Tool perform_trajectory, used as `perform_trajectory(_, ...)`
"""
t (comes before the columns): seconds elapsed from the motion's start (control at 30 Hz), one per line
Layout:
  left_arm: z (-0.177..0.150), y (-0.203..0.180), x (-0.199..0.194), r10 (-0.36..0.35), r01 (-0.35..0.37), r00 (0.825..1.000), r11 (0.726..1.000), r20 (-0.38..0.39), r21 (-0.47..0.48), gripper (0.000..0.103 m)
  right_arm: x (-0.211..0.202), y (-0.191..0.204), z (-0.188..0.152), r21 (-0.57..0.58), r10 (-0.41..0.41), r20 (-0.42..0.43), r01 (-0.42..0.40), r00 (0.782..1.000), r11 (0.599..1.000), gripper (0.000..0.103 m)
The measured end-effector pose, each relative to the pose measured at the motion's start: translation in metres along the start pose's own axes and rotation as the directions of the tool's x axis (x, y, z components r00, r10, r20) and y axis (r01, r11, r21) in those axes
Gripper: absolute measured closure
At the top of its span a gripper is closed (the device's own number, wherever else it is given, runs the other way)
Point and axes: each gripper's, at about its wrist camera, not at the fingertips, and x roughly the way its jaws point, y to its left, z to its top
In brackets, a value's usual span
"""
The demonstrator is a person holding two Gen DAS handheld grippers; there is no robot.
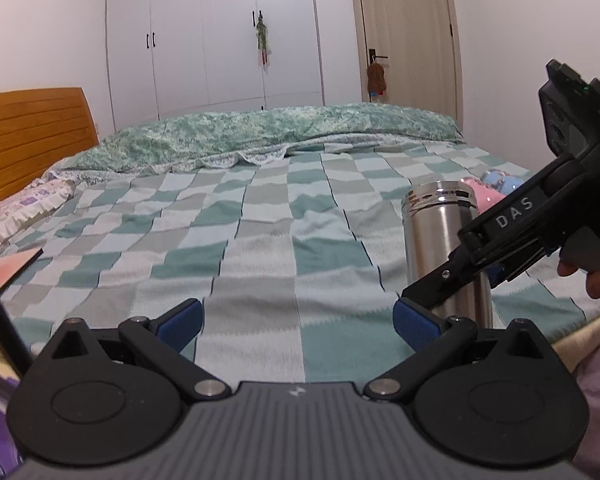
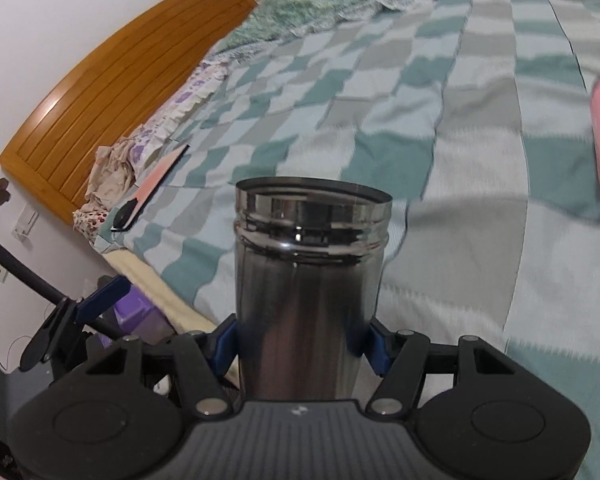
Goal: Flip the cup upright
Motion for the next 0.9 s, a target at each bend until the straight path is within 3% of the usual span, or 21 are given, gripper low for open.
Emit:
perform_trajectory(0.63,0.002,-0.006,0.013,-0.035,0.037,0.998,0.999,-0.047,0.038,0.0,0.025,-0.025,0.012,0.071,-0.034,-0.013,0.035,0.999,0.997,0.038)
perform_trajectory(0.67,0.003,-0.006,0.014,-0.034,0.036,0.998,0.999,-0.049,0.038,0.0,0.025,-0.024,0.012,0.06,-0.058,-0.007,0.058,0.998,0.997,0.028)
perform_trajectory(0.7,0.003,-0.007,0.014,-0.032,0.034,0.998,0.999,-0.051,0.038,0.0,0.023,-0.023,0.012,0.046,-0.078,0.001,0.078,0.997,0.996,0.007)
perform_trajectory(0.73,0.004,-0.008,0.014,-0.03,0.032,0.998,0.999,-0.054,0.039,0.0,0.021,-0.023,0.012,0.039,-0.09,0.01,0.09,0.996,0.995,0.001)
perform_trajectory(0.9,0.012,-0.015,0.012,-0.017,0.02,0.998,0.999,-0.058,0.046,0.0,-0.006,-0.028,0.012,-0.007,-0.107,0.099,0.108,0.989,0.994,0.0)
